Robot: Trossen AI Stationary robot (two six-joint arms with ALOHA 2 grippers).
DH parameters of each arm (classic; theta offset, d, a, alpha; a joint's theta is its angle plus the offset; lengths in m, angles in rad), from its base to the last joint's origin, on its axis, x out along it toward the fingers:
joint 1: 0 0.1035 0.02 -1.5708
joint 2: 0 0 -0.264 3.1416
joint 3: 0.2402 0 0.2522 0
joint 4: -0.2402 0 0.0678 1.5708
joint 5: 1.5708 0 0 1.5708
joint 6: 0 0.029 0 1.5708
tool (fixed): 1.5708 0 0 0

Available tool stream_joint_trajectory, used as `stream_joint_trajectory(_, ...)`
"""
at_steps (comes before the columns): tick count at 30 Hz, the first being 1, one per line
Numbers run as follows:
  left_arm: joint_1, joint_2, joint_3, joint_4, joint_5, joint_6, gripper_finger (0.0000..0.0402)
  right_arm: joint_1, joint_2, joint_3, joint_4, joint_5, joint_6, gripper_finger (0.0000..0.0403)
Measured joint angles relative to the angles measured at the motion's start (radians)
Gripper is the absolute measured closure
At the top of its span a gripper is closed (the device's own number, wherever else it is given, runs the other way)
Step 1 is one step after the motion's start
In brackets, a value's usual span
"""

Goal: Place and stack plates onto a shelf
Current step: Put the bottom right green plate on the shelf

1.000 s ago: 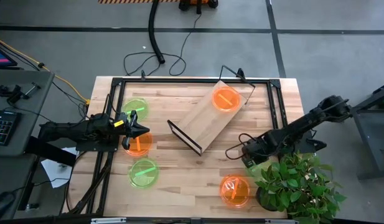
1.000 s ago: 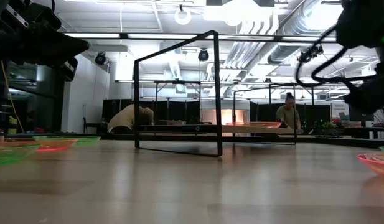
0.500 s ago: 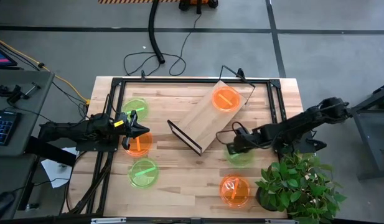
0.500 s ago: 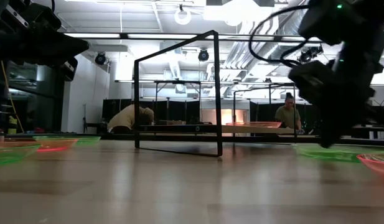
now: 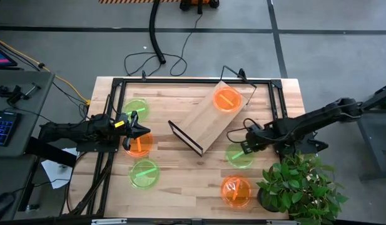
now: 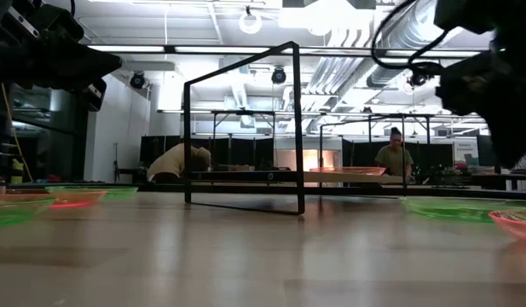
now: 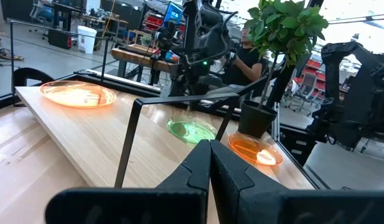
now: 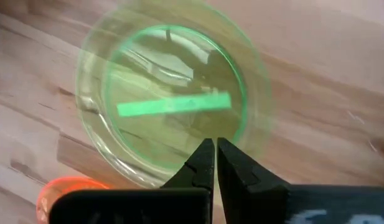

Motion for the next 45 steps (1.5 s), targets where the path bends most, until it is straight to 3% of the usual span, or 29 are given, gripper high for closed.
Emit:
stream_joint_trajectory(10, 0.000, 0.000, 0.000, 0.000, 0.000, 0.000, 0.0401, 0.068, -0.027, -0.006, -0.115, -0.023, 0.124, 0.0391)
stream_joint_trajectory(16, 0.000, 0.000, 0.000, 0.000, 0.000, 0.000, 0.0401, 0.109, -0.027, -0.030, -0.110, -0.041, 0.186, 0.0309)
stream_joint_trajectory(21, 0.000, 0.000, 0.000, 0.000, 0.000, 0.000, 0.0401, 0.135, -0.027, -0.129, 0.054, -0.023, 0.249, 0.0233)
stream_joint_trajectory(27, 0.000, 0.000, 0.000, 0.000, 0.000, 0.000, 0.0401, 0.134, -0.026, -0.186, 0.187, 0.062, 0.277, 0.0200)
stream_joint_trajectory(33, 0.000, 0.000, 0.000, 0.000, 0.000, 0.000, 0.0401, 0.134, -0.025, -0.242, 0.280, 0.067, 0.310, 0.0210)
stream_joint_trajectory(37, 0.000, 0.000, 0.000, 0.000, 0.000, 0.000, 0.0401, 0.134, -0.028, -0.271, 0.296, 0.071, 0.351, 0.0238)
stream_joint_trajectory(40, 0.000, 0.000, 0.000, 0.000, 0.000, 0.000, 0.0401, 0.134, -0.027, -0.276, 0.284, 0.070, 0.372, 0.0280)
stream_joint_trajectory(45, 0.000, 0.000, 0.000, 0.000, 0.000, 0.000, 0.0401, 0.135, -0.029, -0.280, 0.275, 0.066, 0.369, 0.0388)
